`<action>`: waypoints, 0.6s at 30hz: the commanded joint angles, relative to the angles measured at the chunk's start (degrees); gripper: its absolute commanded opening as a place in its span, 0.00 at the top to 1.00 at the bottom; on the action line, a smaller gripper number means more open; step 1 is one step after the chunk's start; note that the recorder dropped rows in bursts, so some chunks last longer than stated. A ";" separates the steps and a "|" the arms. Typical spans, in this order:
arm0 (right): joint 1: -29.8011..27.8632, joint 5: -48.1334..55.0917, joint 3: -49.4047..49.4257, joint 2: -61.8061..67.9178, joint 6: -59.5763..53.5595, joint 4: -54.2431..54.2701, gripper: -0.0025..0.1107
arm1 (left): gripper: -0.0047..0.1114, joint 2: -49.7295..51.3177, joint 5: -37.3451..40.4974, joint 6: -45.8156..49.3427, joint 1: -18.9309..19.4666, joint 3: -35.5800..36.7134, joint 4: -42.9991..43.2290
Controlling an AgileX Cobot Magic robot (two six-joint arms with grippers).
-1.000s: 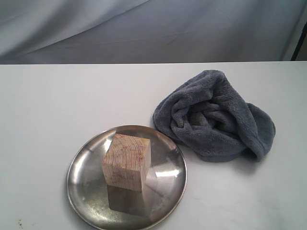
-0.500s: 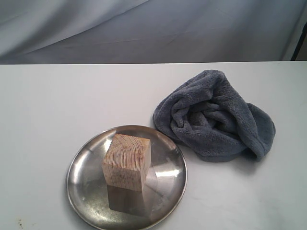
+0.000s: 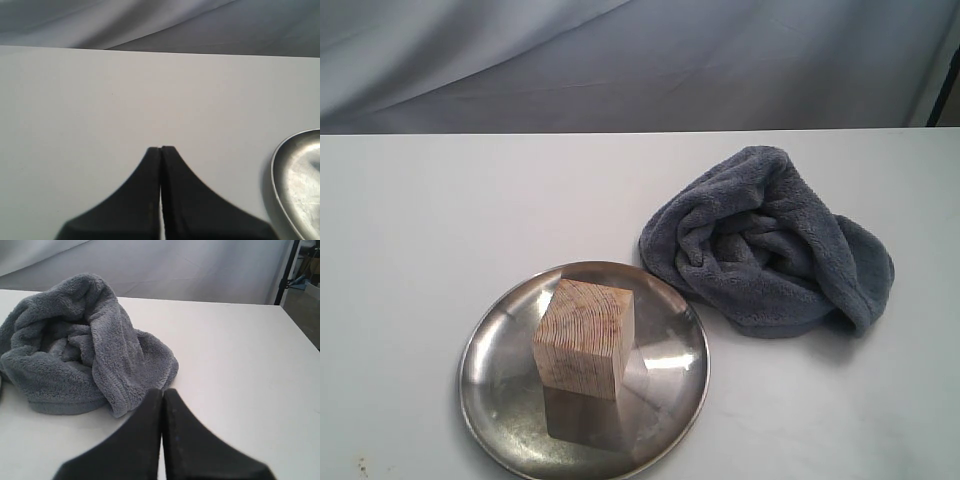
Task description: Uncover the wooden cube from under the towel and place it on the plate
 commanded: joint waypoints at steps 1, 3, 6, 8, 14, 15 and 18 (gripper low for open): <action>0.00 -0.45 0.23 -0.22 7.25 -5.13 0.98 | 0.95 -0.18 -0.57 -0.22 -0.24 0.20 0.15; 0.00 -0.45 0.23 -0.22 9.26 -5.97 0.98 | 0.95 -0.18 -0.57 -0.22 -0.24 0.20 0.15; 0.00 -0.45 0.23 -0.22 9.15 -5.97 0.98 | 0.95 -0.18 -0.57 -0.22 -0.24 0.20 0.15; 0.00 -0.19 0.23 -0.22 9.04 -5.97 0.98 | 0.95 -0.18 -0.57 -0.22 -0.24 0.20 0.15; 0.00 -0.17 0.23 -0.22 9.04 -5.75 0.98 | 0.95 -0.18 -0.57 -0.22 -0.24 0.20 0.15; 0.00 -0.17 0.23 -0.22 9.04 -5.75 0.98 | 0.95 -0.18 -0.57 -0.22 -0.24 0.20 0.15; 0.00 -0.17 0.23 -0.22 9.04 -5.75 0.98 | 0.95 -0.18 -0.57 -0.22 -0.24 0.20 0.15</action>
